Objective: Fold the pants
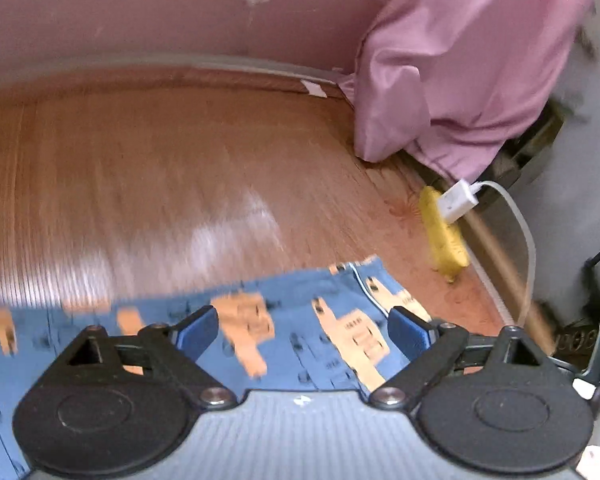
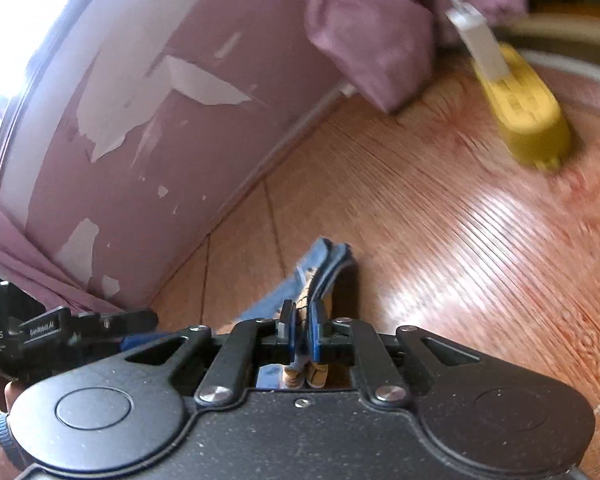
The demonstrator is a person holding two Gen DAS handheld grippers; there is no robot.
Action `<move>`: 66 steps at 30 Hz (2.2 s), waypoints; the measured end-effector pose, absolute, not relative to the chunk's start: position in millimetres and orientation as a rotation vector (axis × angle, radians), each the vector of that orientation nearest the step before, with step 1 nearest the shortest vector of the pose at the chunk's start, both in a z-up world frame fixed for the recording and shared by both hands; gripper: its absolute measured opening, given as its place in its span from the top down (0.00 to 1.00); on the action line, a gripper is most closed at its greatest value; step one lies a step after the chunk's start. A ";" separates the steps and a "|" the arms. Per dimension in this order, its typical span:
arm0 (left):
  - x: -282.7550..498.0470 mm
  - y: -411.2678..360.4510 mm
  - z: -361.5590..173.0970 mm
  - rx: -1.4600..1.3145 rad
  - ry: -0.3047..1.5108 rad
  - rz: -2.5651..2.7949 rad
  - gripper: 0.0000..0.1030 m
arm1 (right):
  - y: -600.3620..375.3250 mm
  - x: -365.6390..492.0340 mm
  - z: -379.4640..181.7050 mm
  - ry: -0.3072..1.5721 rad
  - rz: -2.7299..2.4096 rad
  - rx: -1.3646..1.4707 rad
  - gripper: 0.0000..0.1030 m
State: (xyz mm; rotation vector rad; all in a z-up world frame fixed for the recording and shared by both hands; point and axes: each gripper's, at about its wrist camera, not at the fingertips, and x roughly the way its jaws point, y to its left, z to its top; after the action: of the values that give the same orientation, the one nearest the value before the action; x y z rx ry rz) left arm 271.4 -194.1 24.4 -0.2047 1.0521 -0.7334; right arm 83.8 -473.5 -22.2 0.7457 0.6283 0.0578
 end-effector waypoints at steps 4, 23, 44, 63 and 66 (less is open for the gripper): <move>273.9 -162.6 20.2 -0.298 1.058 -0.794 0.08 | -423.3 93.0 9.6 0.625 0.075 0.513 0.93; 264.7 -43.3 -52.1 -0.673 1.123 -0.710 0.22 | -183.5 85.6 -5.5 0.746 0.282 -0.146 0.93; 268.1 -71.9 -53.2 -0.550 1.210 -0.615 0.86 | -163.4 64.2 -24.7 0.715 0.220 -0.373 0.78; 262.7 -41.8 -9.4 -0.383 1.086 -0.666 0.90 | -133.5 63.5 -2.5 0.671 0.309 -0.355 0.86; 262.0 -19.6 -5.6 -0.378 1.070 -0.657 0.90 | -118.0 65.7 1.7 0.658 0.362 -0.353 0.86</move>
State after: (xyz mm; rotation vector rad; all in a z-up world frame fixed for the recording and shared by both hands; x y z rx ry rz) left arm 262.0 -19.6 -5.6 -0.3776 1.0701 -0.6573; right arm 65.7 -118.0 1.7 -0.3527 0.6581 0.3620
